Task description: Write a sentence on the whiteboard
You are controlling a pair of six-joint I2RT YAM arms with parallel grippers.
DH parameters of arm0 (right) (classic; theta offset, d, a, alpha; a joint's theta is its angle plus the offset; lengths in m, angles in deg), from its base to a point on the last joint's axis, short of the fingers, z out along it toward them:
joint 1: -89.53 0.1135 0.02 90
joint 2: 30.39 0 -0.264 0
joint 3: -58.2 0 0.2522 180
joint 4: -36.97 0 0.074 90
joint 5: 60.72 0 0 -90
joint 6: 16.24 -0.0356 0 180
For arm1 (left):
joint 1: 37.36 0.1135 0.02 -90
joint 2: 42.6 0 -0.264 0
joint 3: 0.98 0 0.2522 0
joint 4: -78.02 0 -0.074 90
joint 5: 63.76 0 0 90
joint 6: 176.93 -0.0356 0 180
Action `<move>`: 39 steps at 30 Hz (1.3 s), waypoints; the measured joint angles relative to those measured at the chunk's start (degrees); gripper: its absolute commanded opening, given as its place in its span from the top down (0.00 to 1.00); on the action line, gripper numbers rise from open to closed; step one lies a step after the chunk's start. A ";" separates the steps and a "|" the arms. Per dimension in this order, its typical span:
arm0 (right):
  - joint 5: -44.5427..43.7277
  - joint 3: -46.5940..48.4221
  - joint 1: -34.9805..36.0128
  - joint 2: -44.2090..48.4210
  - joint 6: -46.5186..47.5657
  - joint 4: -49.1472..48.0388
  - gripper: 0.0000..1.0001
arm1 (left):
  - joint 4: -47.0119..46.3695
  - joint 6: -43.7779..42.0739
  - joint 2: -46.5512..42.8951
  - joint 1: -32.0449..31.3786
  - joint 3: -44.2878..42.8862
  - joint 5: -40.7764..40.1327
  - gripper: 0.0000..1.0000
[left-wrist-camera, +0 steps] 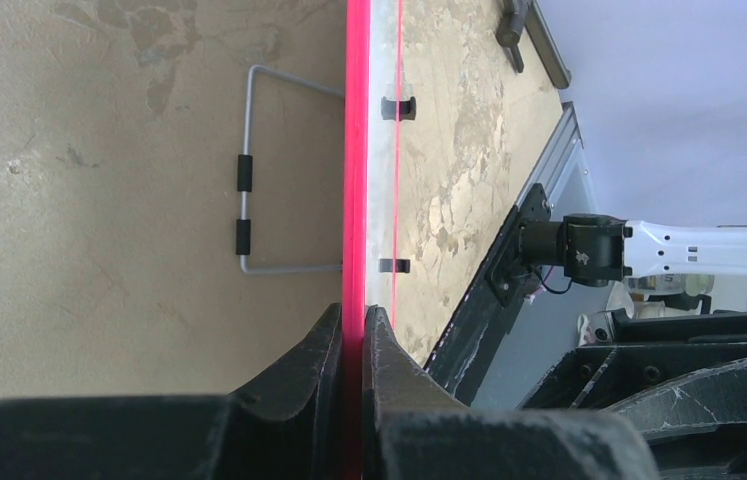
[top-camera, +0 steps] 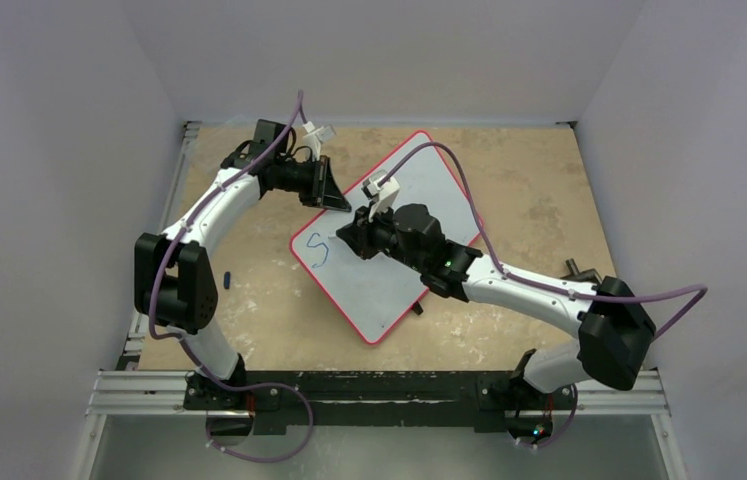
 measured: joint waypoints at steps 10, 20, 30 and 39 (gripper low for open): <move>0.20 -1.66 0.00 0.76 -0.02 -0.55 1.00 | 0.04 -0.02 0.00 0.00 0.00 -0.09 1.00; 0.20 -5.07 0.00 3.04 -0.13 -0.39 1.00 | 0.04 -0.02 0.00 0.00 0.00 -0.09 1.00; 0.22 -4.81 0.00 2.86 -0.15 -0.24 1.00 | 0.13 -0.11 0.00 0.00 0.00 -0.17 1.00; 0.52 -0.52 0.00 0.48 -0.15 1.05 1.00 | 0.15 -0.11 0.00 0.00 0.00 -0.20 1.00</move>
